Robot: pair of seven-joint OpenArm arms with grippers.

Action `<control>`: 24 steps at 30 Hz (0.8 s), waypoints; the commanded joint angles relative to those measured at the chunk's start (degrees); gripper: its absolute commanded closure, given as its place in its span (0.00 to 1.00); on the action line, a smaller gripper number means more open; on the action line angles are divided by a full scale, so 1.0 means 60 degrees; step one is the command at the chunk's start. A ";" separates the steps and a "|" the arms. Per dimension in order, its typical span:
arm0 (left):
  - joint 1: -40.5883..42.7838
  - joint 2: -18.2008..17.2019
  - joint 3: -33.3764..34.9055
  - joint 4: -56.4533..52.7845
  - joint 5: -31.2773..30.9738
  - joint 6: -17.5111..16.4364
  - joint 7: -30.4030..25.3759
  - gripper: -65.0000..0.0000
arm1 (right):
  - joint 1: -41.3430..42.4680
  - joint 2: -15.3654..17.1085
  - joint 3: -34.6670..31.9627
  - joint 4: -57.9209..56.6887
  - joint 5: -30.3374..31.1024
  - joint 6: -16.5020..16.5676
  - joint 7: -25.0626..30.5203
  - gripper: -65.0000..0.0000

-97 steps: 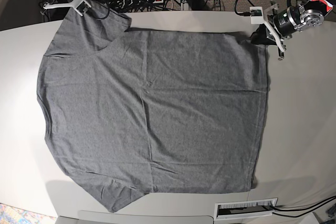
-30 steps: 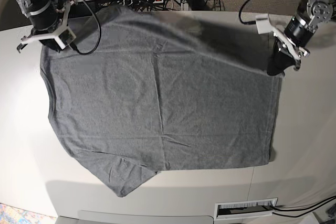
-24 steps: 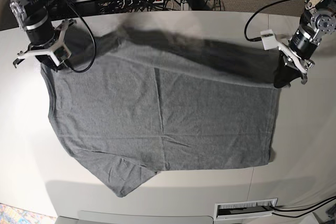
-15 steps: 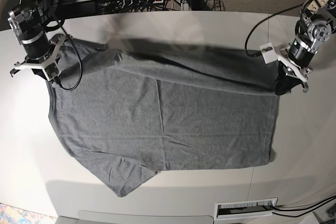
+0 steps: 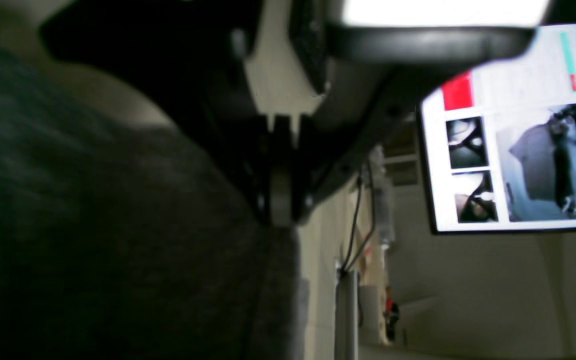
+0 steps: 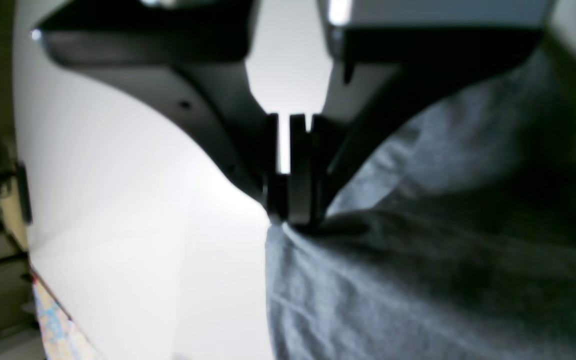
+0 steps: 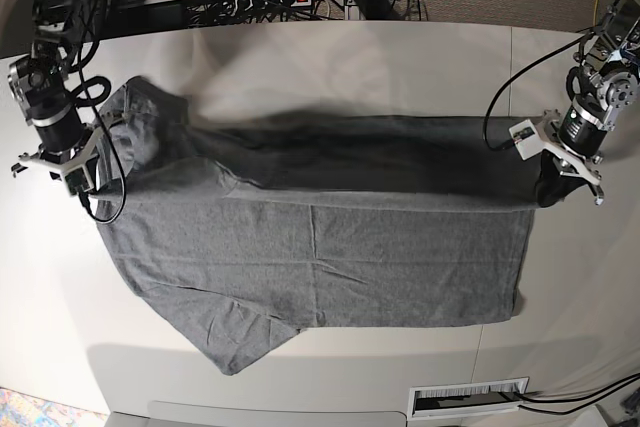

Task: Fold the T-shirt properly
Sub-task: 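Lift the shirt edge with both grippers and fold it over the body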

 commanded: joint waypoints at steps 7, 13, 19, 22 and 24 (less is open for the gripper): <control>-0.0160 -0.0102 -0.0102 0.0087 -0.0095 0.0255 -0.0025 1.00 | 0.1679 0.0189 -0.1133 -0.1228 -0.0397 -0.0175 0.0288 1.00; -0.0164 0.0127 -0.0102 0.0047 -0.0390 0.0244 -0.0029 1.00 | 0.2922 0.0186 -0.1996 -0.2204 -0.0739 -0.0178 0.0266 1.00; -0.0291 0.0135 -0.0102 0.0029 -0.0433 0.0244 -0.0029 1.00 | 0.3748 0.0182 -0.2251 -0.2965 -0.0809 -0.0178 0.0222 1.00; -0.0484 0.0193 -0.0102 -0.0168 -0.0645 0.0233 -0.0062 1.00 | 0.3967 0.0186 -0.2251 -0.3289 -0.0809 -0.0175 0.0240 1.00; -0.0692 0.0321 -0.0102 -0.0452 -0.0674 0.0233 -0.0262 1.00 | 0.4036 0.0186 -0.2251 -0.3424 -0.0801 -0.0171 0.0288 1.00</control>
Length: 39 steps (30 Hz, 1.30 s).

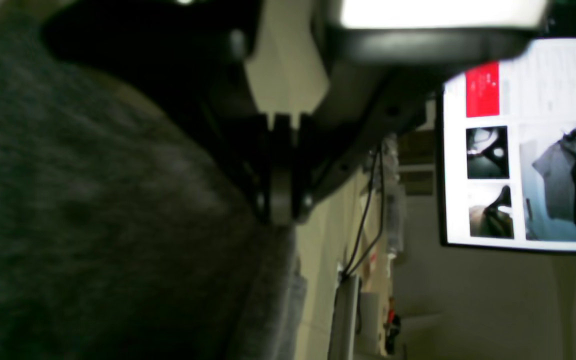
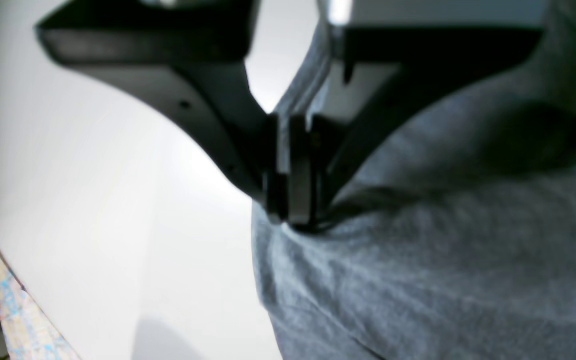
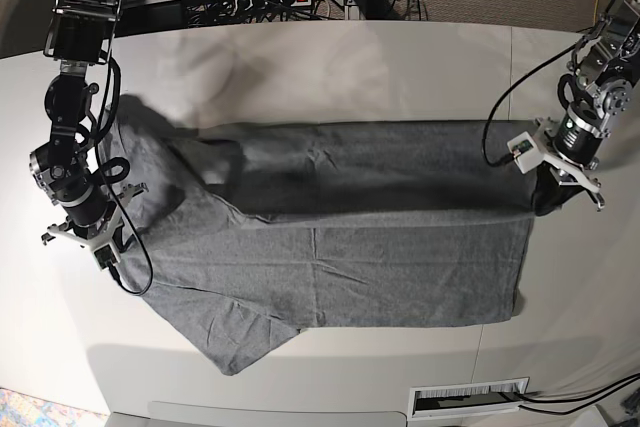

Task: Fold the T-shirt properly
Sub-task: 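Lift the shirt edge with both grippers and fold it over the body, then lower the folded edge onto the shirt and release both grippers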

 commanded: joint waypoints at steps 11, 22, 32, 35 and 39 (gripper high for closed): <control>-0.0401 0.0240 -0.0102 -0.0459 -0.0670 0.0000 -0.0361 0.88 | 0.0240 0.0182 0.0066 0.0113 0.0051 -0.0135 0.0033 0.78; -0.0375 0.0240 -0.0102 -0.0459 -0.1293 -0.1275 -0.0299 0.79 | 0.0240 0.0175 0.0066 0.0120 0.0619 -0.0135 -0.1617 0.76; -0.0521 0.0240 -0.0102 -0.0175 -0.1912 -0.2823 -0.0277 0.98 | 0.0237 0.0153 0.0044 0.0120 0.5960 -0.0117 -0.5370 0.76; -0.0758 0.0237 -0.0102 -0.0175 -0.1891 -0.2353 0.0175 1.00 | 0.0237 0.0149 0.0044 0.0120 0.6659 -0.0113 -0.5967 0.87; -0.1027 0.0182 -0.0102 -0.0175 -0.2288 -0.2335 0.0535 1.00 | 0.0171 0.0153 0.0044 0.0120 0.7213 -0.0102 -0.6881 0.99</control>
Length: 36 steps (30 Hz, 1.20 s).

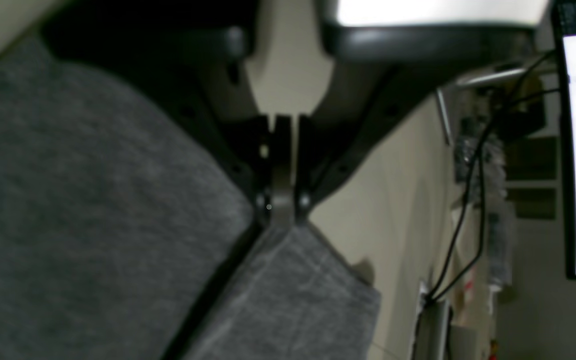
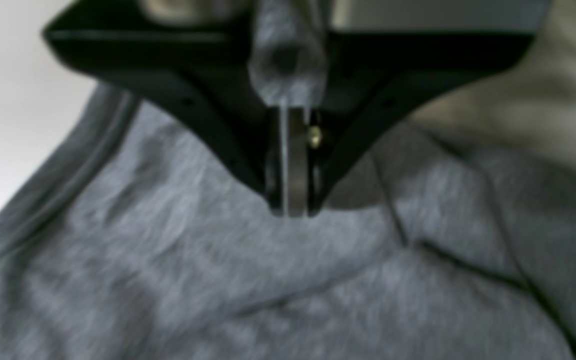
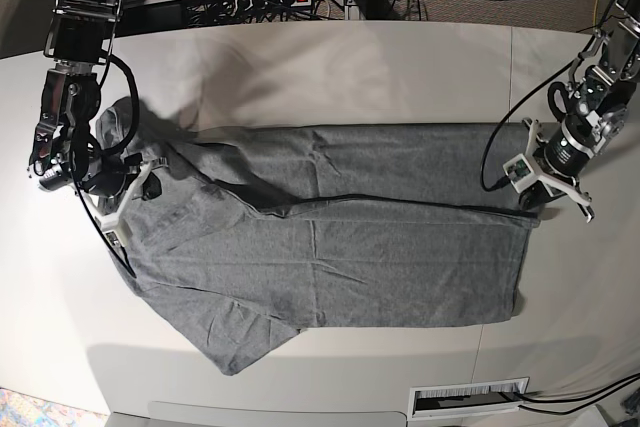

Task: Fold the T-shirt properly
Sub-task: 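Lower the folded edge onto the shirt and release both grippers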

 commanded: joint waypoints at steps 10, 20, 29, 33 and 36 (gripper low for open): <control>0.0040 -0.0175 -0.0102 0.0127 -0.2244 -0.2160 -0.0036 1.00 | -0.0882 0.0164 0.0055 0.0160 0.0095 0.0036 0.0368 0.99; 0.0160 0.0036 -0.0098 0.0033 -0.2787 -0.3049 0.0182 1.00 | -0.0954 0.0171 0.0055 0.0153 -0.3326 0.0029 0.2914 1.00; 0.0729 0.0033 -0.0102 -0.0364 -0.2765 -0.3195 0.0178 1.00 | -0.0954 0.0186 0.0055 0.0153 -0.4382 0.0018 0.3122 1.00; 0.0834 0.0029 -0.0098 -0.0364 -0.2659 -0.3286 0.0270 1.00 | -0.0951 0.0186 0.0055 0.0153 -0.4229 0.0022 0.2353 1.00; 0.0831 0.0025 -0.0102 -0.0364 -0.2251 -0.3810 0.0685 1.00 | -0.0954 0.0189 0.0055 0.0153 -0.3836 0.0022 0.1381 1.00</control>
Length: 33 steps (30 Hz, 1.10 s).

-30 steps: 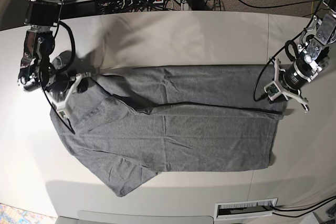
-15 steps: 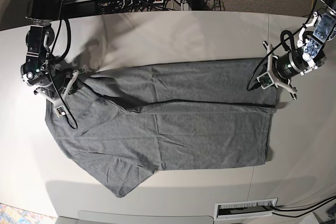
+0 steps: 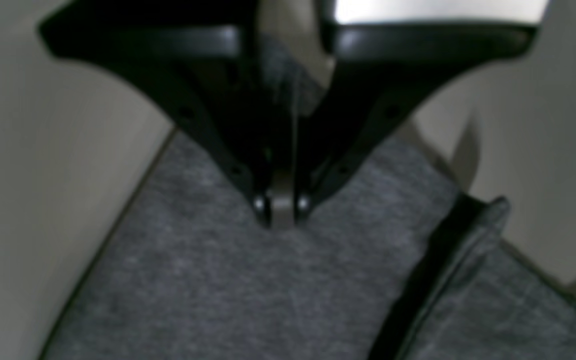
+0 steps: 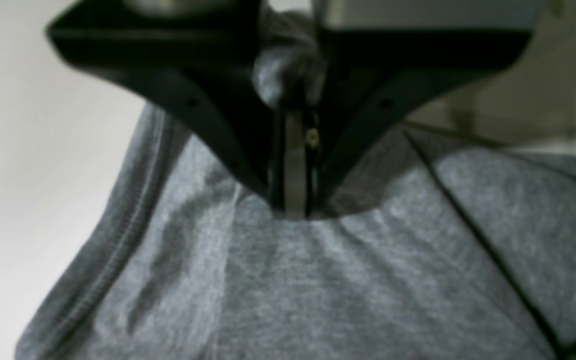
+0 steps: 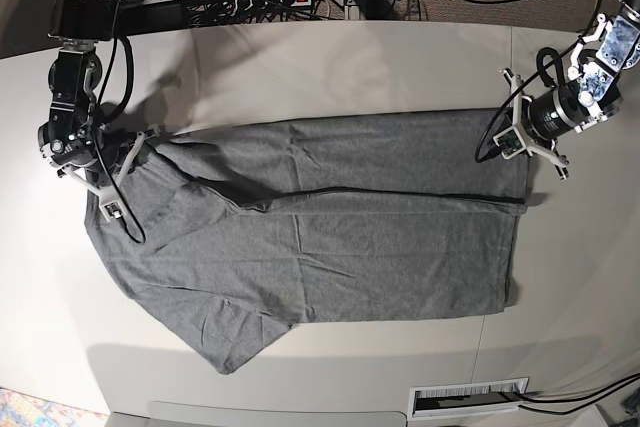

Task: Fold the T-shirt properly
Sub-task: 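Lower the folded edge onto the shirt and release both grippers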

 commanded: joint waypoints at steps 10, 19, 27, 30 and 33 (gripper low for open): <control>0.0353 -0.1093 0.0033 -0.0044 -0.0408 -0.1898 0.1253 1.00 | -0.0211 0.0528 0.0055 0.0087 0.1166 0.0047 -0.1861 1.00; 0.1373 -0.1428 0.0033 0.0007 -0.0550 -0.2051 0.1104 1.00 | -0.1100 0.1024 0.0062 0.0095 0.1723 0.0047 -0.2648 1.00; 0.2269 -0.1588 0.0033 0.0528 -0.0546 -0.2076 0.1104 1.00 | -0.2055 0.1333 0.0076 0.0106 0.1807 0.0036 -0.2851 1.00; 0.2477 -0.1741 0.0029 0.0911 -0.0546 -0.2069 0.1107 1.00 | -0.2299 0.1330 0.0073 0.0106 0.2433 0.0040 -0.2851 1.00; 0.2492 -0.1807 0.0029 0.1056 -0.0528 -0.2058 0.1111 1.00 | -0.2532 0.1330 0.0073 0.0106 0.2914 0.0040 -0.2851 1.00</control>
